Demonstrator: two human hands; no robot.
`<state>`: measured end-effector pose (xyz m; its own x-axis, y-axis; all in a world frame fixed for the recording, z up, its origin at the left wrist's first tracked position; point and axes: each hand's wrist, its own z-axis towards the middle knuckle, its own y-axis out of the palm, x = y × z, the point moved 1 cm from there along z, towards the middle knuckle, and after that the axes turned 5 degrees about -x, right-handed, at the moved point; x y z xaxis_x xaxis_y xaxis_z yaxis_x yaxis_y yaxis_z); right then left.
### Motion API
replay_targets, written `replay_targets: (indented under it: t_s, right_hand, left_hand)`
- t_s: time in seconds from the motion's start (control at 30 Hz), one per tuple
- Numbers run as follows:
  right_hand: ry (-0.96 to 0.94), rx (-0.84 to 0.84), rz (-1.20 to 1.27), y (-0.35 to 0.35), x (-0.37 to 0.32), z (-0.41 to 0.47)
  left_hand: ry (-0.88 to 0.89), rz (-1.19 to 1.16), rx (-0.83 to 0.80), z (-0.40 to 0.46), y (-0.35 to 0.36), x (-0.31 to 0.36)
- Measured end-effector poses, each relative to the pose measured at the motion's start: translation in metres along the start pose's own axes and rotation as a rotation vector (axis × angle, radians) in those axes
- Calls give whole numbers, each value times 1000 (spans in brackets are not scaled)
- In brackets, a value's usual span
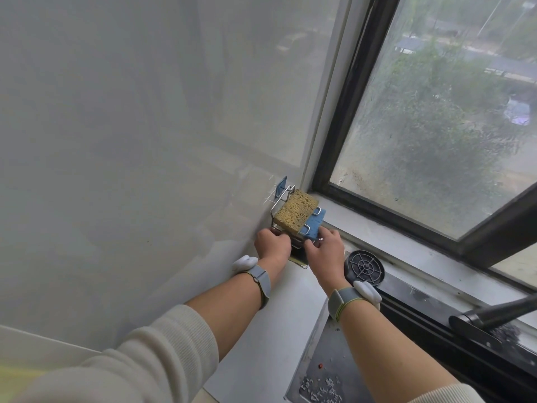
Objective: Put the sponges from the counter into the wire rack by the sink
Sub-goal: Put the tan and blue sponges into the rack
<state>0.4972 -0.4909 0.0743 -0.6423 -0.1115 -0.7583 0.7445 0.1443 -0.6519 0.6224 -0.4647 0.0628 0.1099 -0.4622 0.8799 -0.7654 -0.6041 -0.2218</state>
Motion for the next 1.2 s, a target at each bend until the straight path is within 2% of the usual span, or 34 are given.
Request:
replay_targets:
  t_s: [0.33,0.77,1.2]
  right_hand:
    - [-42,-19,-32,1,3,5]
    - [-21,13,5,-4,12,2]
    - [5,-36,33,-12,10,-15]
  left_hand:
    - [8,8,-15,2,-2,-5]
    - [22,6,-51,0,5,-5]
    - [34,27,-112,-11,-10,2]
